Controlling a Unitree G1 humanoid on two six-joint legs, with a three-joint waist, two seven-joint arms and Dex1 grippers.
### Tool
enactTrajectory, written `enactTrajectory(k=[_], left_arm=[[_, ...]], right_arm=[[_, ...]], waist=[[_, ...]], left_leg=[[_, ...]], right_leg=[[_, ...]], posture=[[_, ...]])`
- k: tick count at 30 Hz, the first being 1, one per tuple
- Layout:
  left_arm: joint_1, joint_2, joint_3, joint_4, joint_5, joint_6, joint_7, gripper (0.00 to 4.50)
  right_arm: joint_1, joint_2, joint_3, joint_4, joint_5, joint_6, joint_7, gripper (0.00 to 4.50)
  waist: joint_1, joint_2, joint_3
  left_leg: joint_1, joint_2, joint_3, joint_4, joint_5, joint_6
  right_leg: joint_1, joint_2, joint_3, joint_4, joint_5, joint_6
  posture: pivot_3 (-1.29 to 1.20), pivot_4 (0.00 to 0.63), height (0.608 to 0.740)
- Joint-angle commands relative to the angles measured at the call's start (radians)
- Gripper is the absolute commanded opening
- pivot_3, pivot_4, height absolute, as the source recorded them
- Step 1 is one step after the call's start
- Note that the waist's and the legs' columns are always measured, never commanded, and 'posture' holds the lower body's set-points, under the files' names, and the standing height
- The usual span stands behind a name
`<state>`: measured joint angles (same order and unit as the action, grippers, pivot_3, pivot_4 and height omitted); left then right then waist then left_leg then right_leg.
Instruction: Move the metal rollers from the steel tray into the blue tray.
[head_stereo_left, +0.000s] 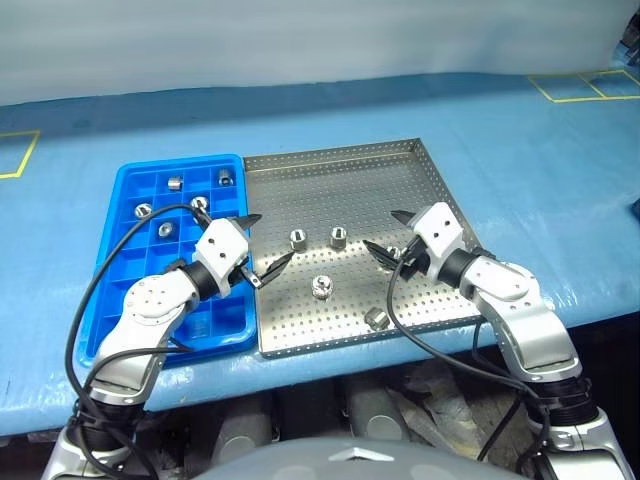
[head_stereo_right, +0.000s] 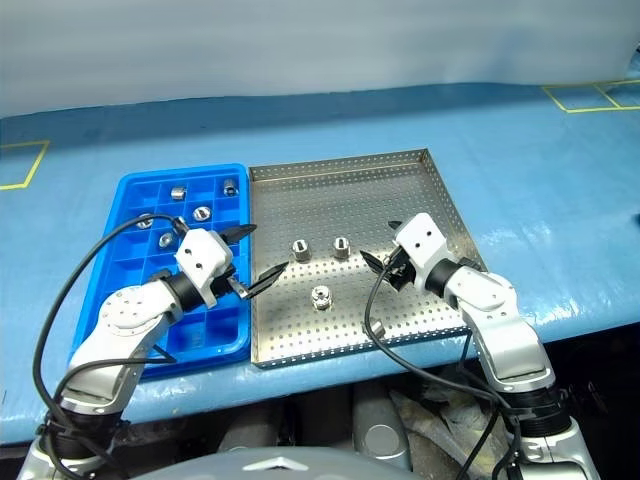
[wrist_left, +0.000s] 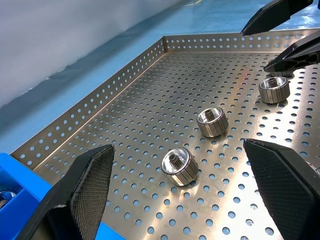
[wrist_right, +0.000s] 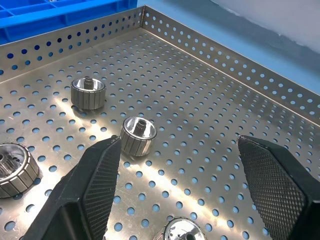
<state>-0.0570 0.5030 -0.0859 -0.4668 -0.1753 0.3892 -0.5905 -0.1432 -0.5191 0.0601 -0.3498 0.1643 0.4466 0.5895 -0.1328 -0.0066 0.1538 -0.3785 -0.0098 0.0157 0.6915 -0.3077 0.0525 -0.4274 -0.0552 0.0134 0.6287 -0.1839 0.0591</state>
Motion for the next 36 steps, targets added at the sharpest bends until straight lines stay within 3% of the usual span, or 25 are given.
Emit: enactTrajectory(k=[1,36], left_arm=[[-0.007,0.004,0.008,-0.035,-0.004,-0.01,-0.001,4.5],[-0.001,-0.001,0.005,-0.042,-0.012,0.0,0.001,4.5]], right_arm=[[-0.011,-0.005,-0.019,-0.03,0.006,-0.007,-0.002,3.9],[-0.018,0.02,-0.016,-0.03,0.015,-0.005,-0.016,3.9]], waist=[[0.0,0.0,0.0],[0.0,0.0,0.0]], left_leg=[[0.0,0.0,0.0,0.0,0.0,0.0],[0.0,0.0,0.0,0.0,0.0,0.0]], right_leg=[[0.0,0.0,0.0,0.0,0.0,0.0],[0.0,0.0,0.0,0.0,0.0,0.0]], posture=[[-0.24,0.15,0.74],[-0.23,0.15,0.74]])
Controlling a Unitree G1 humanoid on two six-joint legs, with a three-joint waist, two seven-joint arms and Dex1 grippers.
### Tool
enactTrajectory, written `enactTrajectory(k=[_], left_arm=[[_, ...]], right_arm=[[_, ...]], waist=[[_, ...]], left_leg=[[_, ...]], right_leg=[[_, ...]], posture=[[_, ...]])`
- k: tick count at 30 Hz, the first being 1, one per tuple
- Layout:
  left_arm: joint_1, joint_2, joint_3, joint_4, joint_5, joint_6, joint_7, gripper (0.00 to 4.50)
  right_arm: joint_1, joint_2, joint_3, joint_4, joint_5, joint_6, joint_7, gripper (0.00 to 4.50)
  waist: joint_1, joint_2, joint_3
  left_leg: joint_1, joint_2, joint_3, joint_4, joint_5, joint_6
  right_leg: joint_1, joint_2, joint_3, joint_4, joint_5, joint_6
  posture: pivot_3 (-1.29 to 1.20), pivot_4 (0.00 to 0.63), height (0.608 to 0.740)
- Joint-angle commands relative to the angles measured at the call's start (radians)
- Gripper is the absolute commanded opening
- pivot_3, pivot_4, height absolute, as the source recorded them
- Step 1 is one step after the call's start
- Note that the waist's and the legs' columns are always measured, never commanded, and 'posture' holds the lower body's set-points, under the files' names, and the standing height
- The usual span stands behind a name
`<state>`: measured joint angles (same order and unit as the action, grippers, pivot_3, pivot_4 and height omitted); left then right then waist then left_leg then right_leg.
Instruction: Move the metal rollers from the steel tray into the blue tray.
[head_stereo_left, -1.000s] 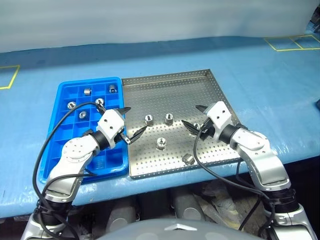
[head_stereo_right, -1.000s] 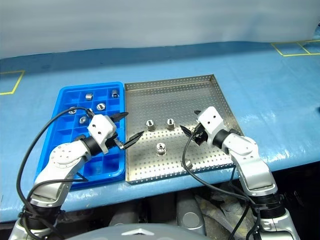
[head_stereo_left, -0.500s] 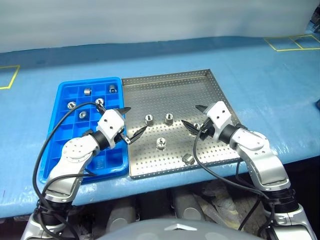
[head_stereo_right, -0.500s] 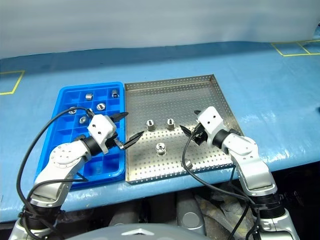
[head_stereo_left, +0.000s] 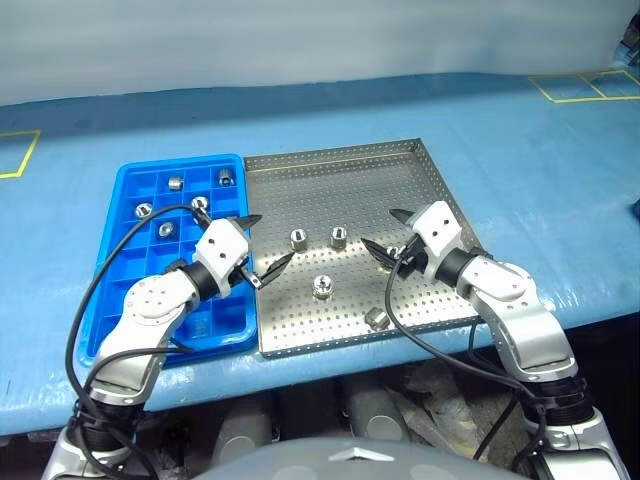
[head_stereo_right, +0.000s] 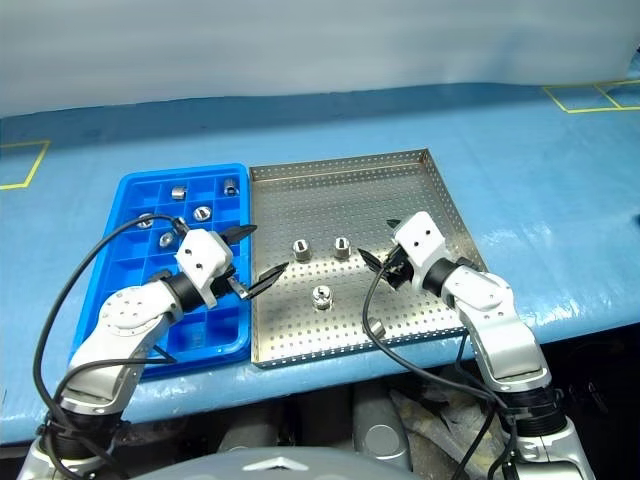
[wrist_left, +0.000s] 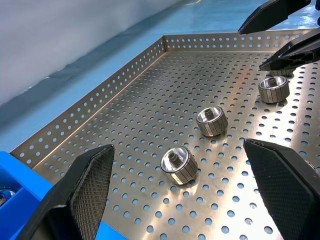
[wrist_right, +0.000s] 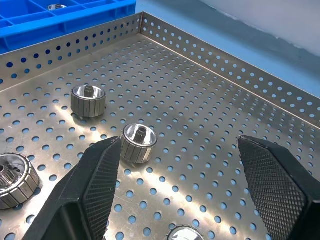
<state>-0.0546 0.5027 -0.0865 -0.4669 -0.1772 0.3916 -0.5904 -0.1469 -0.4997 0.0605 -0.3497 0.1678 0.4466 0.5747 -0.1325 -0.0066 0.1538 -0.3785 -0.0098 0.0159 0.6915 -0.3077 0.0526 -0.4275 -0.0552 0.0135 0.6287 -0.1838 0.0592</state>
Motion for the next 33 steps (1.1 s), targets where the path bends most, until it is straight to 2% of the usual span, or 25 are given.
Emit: enactTrajectory(k=[1,14,22,28,33], left_arm=[[-0.004,-0.001,0.005,-0.042,-0.01,-0.002,0.001,4.5],[-0.035,-0.061,-0.059,-0.031,-0.001,0.053,0.045,4.5],[-0.022,-0.047,-0.214,-0.036,0.037,0.116,0.003,4.5],[-0.042,-0.05,-0.253,-0.02,0.059,0.149,0.011,4.5],[-0.063,-0.06,-0.29,0.018,0.082,0.177,0.012,4.5]], right_arm=[[-0.014,0.0,-0.016,-0.03,0.012,-0.004,-0.001,3.9],[-0.049,0.072,0.056,-0.039,0.012,0.045,-0.023,3.9],[-0.026,0.045,-0.01,-0.068,0.005,0.061,-0.062,3.9],[0.02,-0.015,-0.003,-0.113,0.026,0.069,0.001,3.9],[0.032,-0.028,-0.011,-0.132,0.03,0.078,-0.002,3.9]], waist=[[0.0,0.0,0.0],[0.0,0.0,0.0],[0.0,0.0,0.0],[-0.004,0.0,0.0],[-0.012,0.0,0.0]], left_leg=[[0.0,0.0,0.0,0.0,0.0,0.0],[0.0,0.0,0.0,0.0,0.0,0.0],[0.0,0.0,0.001,0.001,-0.001,0.001],[0.0,0.0,0.001,0.001,-0.001,0.001],[0.0,0.0,0.002,0.001,-0.001,0.002]], right_leg=[[0.0,0.0,0.0,0.0,0.0,0.0],[0.0,0.0,0.0,0.0,0.0,0.0],[0.0,0.0,0.001,0.0,0.0,0.0],[0.0,0.0,0.001,0.0,0.0,0.0],[0.0,0.0,0.002,0.0,0.0,0.001]], posture=[[-0.23,0.15,0.74],[-0.23,0.15,0.74],[-0.26,0.15,0.74],[-0.27,0.15,0.74],[-0.28,0.15,0.74]])
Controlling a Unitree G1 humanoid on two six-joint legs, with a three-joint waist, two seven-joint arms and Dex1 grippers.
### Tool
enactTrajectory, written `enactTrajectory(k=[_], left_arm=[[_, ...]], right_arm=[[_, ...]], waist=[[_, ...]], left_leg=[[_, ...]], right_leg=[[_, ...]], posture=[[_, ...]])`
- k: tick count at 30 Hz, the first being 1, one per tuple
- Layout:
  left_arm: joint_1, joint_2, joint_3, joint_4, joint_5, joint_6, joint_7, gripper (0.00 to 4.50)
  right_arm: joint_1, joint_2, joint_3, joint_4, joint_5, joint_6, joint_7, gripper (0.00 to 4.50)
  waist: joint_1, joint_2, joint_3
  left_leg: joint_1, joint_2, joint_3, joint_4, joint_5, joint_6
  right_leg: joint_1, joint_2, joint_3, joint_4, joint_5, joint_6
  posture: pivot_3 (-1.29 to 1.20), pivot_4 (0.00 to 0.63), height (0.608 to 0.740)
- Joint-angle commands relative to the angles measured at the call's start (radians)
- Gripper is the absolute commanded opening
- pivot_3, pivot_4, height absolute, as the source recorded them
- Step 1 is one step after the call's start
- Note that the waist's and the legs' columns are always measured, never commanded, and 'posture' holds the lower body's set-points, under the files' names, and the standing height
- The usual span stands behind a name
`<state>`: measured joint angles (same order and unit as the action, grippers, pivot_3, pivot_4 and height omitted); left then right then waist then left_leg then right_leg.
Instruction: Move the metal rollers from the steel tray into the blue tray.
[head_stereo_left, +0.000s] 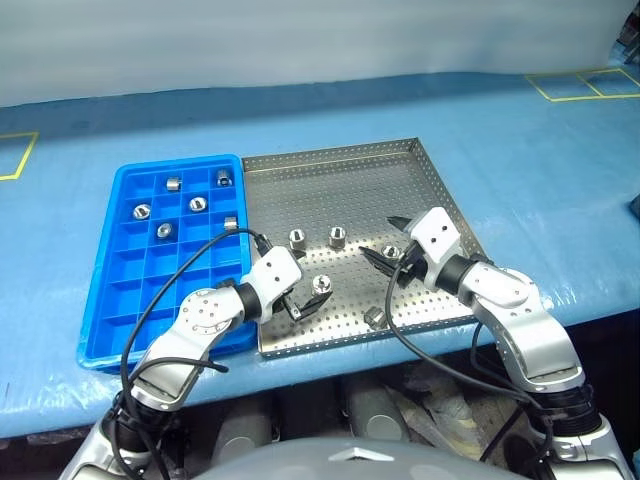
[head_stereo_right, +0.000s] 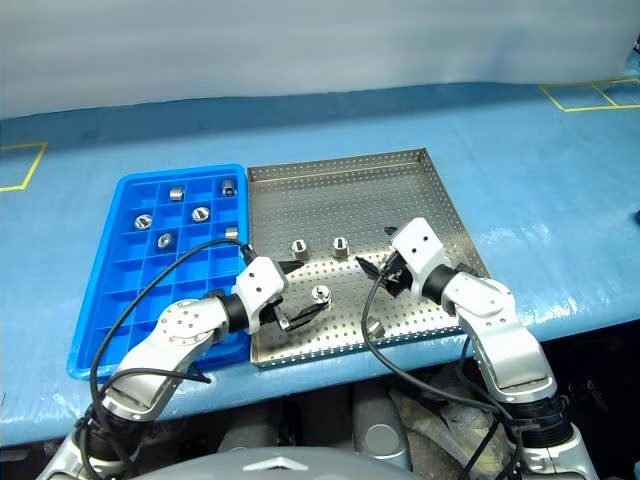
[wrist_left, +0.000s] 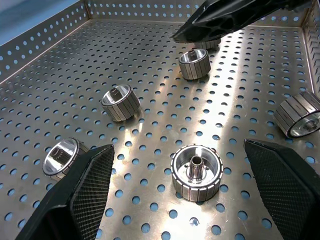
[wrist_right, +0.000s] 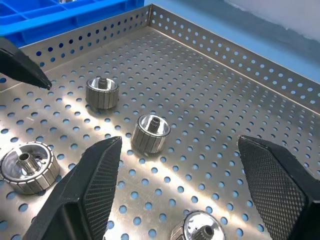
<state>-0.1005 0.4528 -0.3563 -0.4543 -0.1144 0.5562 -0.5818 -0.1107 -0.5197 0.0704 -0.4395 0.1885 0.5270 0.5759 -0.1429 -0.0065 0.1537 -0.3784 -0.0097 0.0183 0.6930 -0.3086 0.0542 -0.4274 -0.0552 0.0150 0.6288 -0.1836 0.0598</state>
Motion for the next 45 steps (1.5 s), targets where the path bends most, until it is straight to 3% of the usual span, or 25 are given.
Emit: enactTrajectory(k=[1,12,17,22,23,29,45], left_arm=[[-0.021,-0.012,-0.029,0.017,0.025,0.018,0.007,4.5],[-0.049,-0.049,-0.062,0.098,0.064,0.031,0.024,4.5],[-0.047,-0.054,-0.059,0.097,0.073,0.029,0.022,3.3],[-0.044,-0.068,-0.052,0.1,0.065,0.028,0.021,3.3],[-0.043,-0.07,-0.052,0.1,0.064,0.029,0.021,3.13],[-0.039,-0.074,-0.05,0.1,0.066,0.034,0.022,1.63],[-0.044,-0.078,-0.029,0.106,0.071,0.035,0.038,1.63]], right_arm=[[-0.004,-0.007,-0.022,-0.044,0.009,-0.002,-0.005,3.9],[0.004,-0.006,-0.028,-0.057,0.01,0.001,-0.017,3.9],[0.0,-0.003,-0.027,-0.051,0.009,-0.003,-0.02,3.94],[-0.005,-0.001,-0.023,-0.046,0.009,-0.006,-0.021,3.94],[-0.006,-0.001,-0.023,-0.045,0.009,-0.007,-0.02,3.94],[-0.009,0.0,-0.026,-0.04,0.008,-0.011,-0.021,3.94],[-0.015,0.013,-0.025,-0.029,0.007,-0.022,-0.036,3.94]], waist=[[-0.004,0.0,0.0],[-0.026,0.0,0.0],[-0.034,0.0,0.0],[-0.034,0.0,0.0],[-0.034,0.0,0.0],[-0.034,0.0,0.0],[-0.033,0.0,0.0]], left_leg=[[0.0,0.0,0.0,0.0,0.0,0.0],[0.0,0.0,0.001,0.001,0.0,0.001],[0.0,0.0,0.001,0.002,0.0,0.001],[0.0,0.0,0.001,0.002,0.0,0.001],[0.0,0.0,0.001,0.002,0.0,0.001],[0.0,0.0,0.001,0.002,-0.001,0.001],[0.0,0.0,0.001,0.002,-0.001,0.001]], right_leg=[[0.0,0.0,0.0,0.0,0.0,0.0],[0.0,0.0,0.001,0.0,0.0,0.001],[0.0,0.0,0.001,0.0,0.001,0.001],[0.0,0.0,0.001,0.0,0.001,0.001],[0.0,0.0,0.001,0.0,0.001,0.001],[0.0,0.0,0.001,0.0,0.001,0.001],[0.0,0.0,0.002,0.0,0.001,0.002]], posture=[[-0.28,0.15,0.74],[-0.3,0.15,0.74],[-0.29,0.15,0.74],[-0.29,0.15,0.74],[-0.29,0.15,0.74],[-0.28,0.15,0.74],[-0.28,0.15,0.74]])
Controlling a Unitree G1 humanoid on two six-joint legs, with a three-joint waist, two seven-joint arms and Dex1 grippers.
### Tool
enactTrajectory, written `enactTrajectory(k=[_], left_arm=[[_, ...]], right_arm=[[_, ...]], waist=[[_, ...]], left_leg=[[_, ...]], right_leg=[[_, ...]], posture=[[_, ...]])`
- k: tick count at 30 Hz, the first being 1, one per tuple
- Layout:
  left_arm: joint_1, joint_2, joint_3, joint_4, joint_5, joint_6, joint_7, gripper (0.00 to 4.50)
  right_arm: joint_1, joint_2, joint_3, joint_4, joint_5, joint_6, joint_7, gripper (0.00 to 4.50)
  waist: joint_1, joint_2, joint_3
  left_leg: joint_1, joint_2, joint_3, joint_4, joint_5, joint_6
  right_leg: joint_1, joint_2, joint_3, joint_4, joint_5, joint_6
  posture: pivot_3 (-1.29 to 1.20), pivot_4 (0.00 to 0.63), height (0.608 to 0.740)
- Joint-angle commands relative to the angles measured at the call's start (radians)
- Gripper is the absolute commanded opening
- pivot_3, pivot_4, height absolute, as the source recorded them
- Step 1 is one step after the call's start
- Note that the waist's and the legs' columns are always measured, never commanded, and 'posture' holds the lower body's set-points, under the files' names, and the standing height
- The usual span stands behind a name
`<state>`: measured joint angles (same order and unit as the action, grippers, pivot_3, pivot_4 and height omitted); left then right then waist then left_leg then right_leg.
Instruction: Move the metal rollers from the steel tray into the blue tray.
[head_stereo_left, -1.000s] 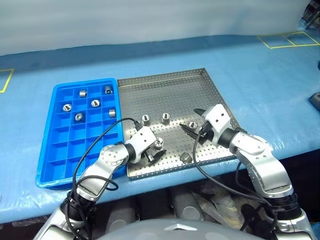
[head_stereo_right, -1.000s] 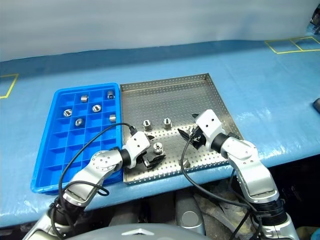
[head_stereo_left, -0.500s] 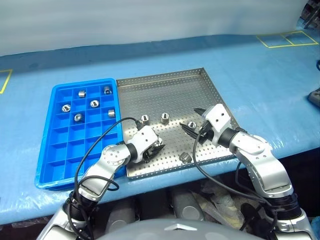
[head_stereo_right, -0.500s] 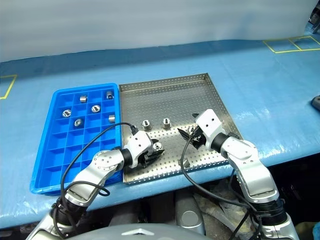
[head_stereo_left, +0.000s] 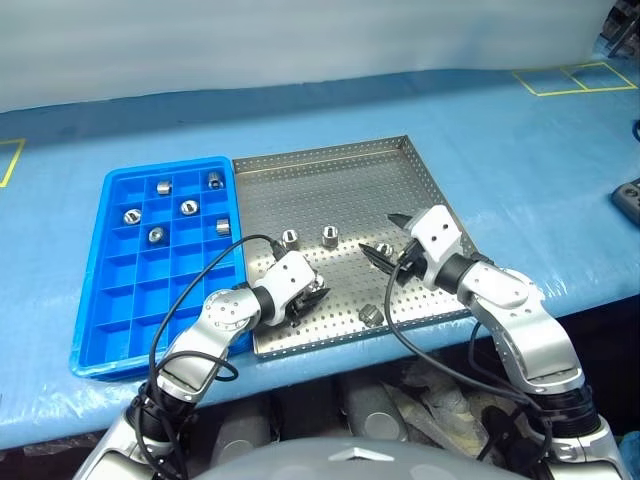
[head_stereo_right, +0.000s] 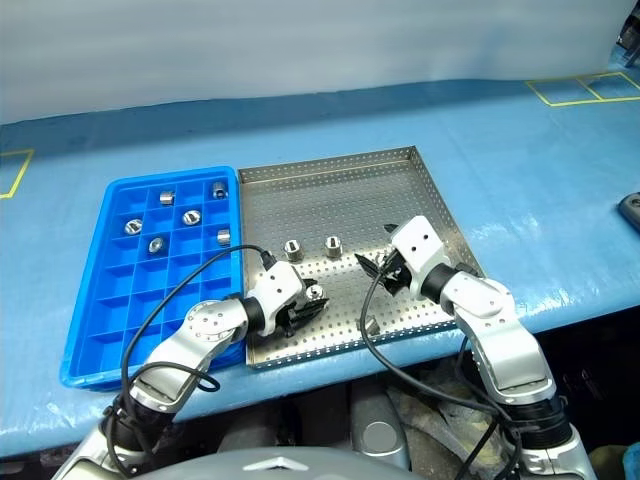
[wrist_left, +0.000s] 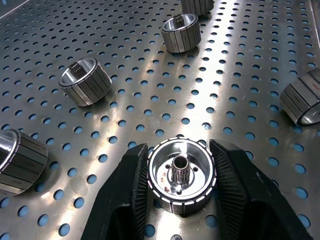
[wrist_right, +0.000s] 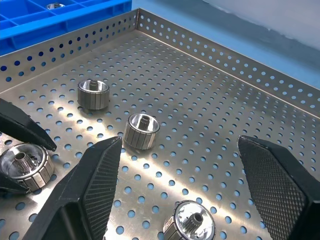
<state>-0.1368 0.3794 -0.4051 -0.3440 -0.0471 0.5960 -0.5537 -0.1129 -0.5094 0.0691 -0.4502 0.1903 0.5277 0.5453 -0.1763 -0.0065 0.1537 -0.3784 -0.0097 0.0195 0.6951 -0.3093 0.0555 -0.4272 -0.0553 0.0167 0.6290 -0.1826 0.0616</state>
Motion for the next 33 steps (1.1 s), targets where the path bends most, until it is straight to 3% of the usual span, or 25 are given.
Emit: enactTrajectory(k=[1,4,9,12,20,25,33], left_arm=[[-0.007,-0.008,0.027,-0.006,0.0,-0.01,0.013,1.63],[-0.004,-0.024,0.062,-0.022,-0.029,-0.036,0.016,1.63],[0.026,-0.09,0.269,-0.152,-0.224,-0.046,0.004,1.63],[0.063,-0.044,0.399,-0.228,-0.256,-0.028,0.025,1.63],[0.211,0.136,0.622,-0.329,-0.116,0.056,0.172,1.63],[0.252,0.136,0.674,-0.352,-0.035,0.123,0.275,1.63],[0.188,0.088,0.628,-0.228,0.058,0.135,0.397,1.63]], right_arm=[[-0.014,0.003,-0.023,-0.017,0.005,-0.024,-0.006,3.94],[-0.018,0.006,-0.02,-0.014,0.003,-0.026,-0.006,3.94],[-0.03,0.012,-0.006,-0.001,0.004,-0.031,0.002,3.94],[-0.051,0.027,0.027,0.017,0.006,-0.037,0.018,3.94],[-0.116,0.058,0.098,0.083,0.003,-0.06,0.067,3.94],[-0.154,0.066,0.131,0.121,0.002,-0.073,0.102,3.94],[-0.182,0.075,0.143,0.141,-0.001,-0.076,0.12,3.94]], waist=[[0.0,0.0,0.0],[0.0,0.0,0.0],[0.003,0.0,0.0],[0.002,0.0,0.0],[0.041,-0.001,0.0],[0.102,-0.001,0.001],[0.161,-0.002,0.0]], left_leg=[[0.0,0.0,0.0,0.0,0.0,0.0],[0.0,0.0,0.0,0.0,0.0,0.0],[0.0,0.0,0.0,0.0,0.0,0.0],[0.0,0.001,0.0,0.0,0.0,0.0],[0.001,0.0,0.0,0.0,0.0,0.0],[0.0,0.0,0.0,0.0,0.0,0.0],[0.0,0.0,-0.001,0.0,0.002,-0.005]], right_leg=[[0.0,0.0,0.0,0.0,0.0,0.0],[0.0,0.0,0.0,0.0,0.0,0.0],[0.0,-0.002,0.0,0.0,0.0,0.0],[-0.001,-0.005,0.0,0.0,0.0,0.0],[0.0,0.0,0.0,0.001,0.0,0.0],[0.0,-0.001,-0.001,-0.001,0.0,0.0],[0.0,-0.005,-0.003,-0.001,-0.002,-0.004]], posture=[[-0.28,0.15,0.74],[-0.28,0.15,0.74],[-0.25,0.15,0.74],[-0.22,0.15,0.74],[-0.1,0.15,0.74],[-0.06,0.15,0.74],[-0.04,0.15,0.74]])
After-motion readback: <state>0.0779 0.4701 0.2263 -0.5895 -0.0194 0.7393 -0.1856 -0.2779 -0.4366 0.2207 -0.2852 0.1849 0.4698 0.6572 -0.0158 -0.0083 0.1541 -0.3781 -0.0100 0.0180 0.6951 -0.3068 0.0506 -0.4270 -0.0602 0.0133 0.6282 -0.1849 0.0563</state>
